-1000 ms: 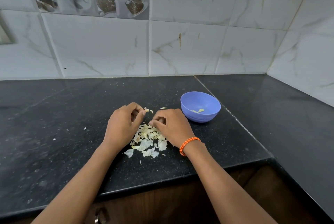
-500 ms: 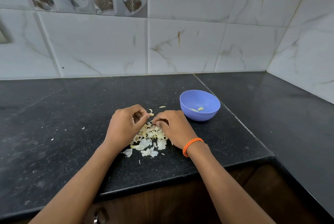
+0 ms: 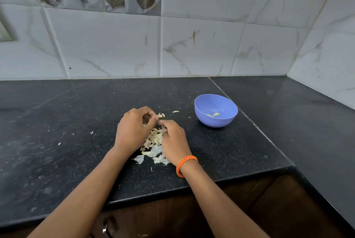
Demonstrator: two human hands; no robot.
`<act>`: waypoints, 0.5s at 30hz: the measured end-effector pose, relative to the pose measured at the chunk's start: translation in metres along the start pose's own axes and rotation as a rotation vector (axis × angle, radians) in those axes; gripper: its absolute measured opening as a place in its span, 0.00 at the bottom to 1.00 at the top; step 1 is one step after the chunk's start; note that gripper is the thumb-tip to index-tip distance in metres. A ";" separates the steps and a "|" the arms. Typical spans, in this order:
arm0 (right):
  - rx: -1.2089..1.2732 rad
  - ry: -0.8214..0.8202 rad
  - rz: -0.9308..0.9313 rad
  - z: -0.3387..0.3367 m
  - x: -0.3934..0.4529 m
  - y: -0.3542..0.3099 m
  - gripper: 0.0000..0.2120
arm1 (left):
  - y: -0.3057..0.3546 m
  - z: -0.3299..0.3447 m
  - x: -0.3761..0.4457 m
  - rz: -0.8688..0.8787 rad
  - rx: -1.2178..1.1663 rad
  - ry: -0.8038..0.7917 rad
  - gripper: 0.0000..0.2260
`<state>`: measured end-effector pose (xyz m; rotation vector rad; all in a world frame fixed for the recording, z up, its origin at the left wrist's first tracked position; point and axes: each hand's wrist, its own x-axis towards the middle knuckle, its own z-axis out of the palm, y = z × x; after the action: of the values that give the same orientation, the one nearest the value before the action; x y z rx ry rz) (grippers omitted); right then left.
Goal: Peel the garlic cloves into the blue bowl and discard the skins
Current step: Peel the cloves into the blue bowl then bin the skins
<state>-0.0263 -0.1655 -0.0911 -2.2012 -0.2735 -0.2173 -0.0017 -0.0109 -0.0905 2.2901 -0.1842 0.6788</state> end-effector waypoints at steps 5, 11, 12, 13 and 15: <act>0.238 0.199 0.043 -0.009 0.014 0.004 0.15 | 0.003 -0.002 -0.002 0.015 0.044 -0.018 0.07; 0.215 0.042 -0.168 -0.040 0.014 0.024 0.03 | 0.009 0.001 -0.007 0.167 0.046 -0.126 0.05; 0.226 0.054 -0.178 -0.042 0.013 0.026 0.02 | 0.010 0.002 -0.008 0.191 0.045 -0.128 0.05; 0.239 0.072 -0.178 -0.044 0.012 0.028 0.02 | 0.012 0.003 -0.009 0.209 0.044 -0.125 0.05; 0.273 0.100 -0.158 -0.047 0.011 0.030 0.03 | 0.015 0.004 -0.009 0.233 0.048 -0.115 0.05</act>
<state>-0.0101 -0.2192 -0.0836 -1.8940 -0.3979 -0.3544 -0.0126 -0.0249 -0.0881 2.3777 -0.5000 0.6741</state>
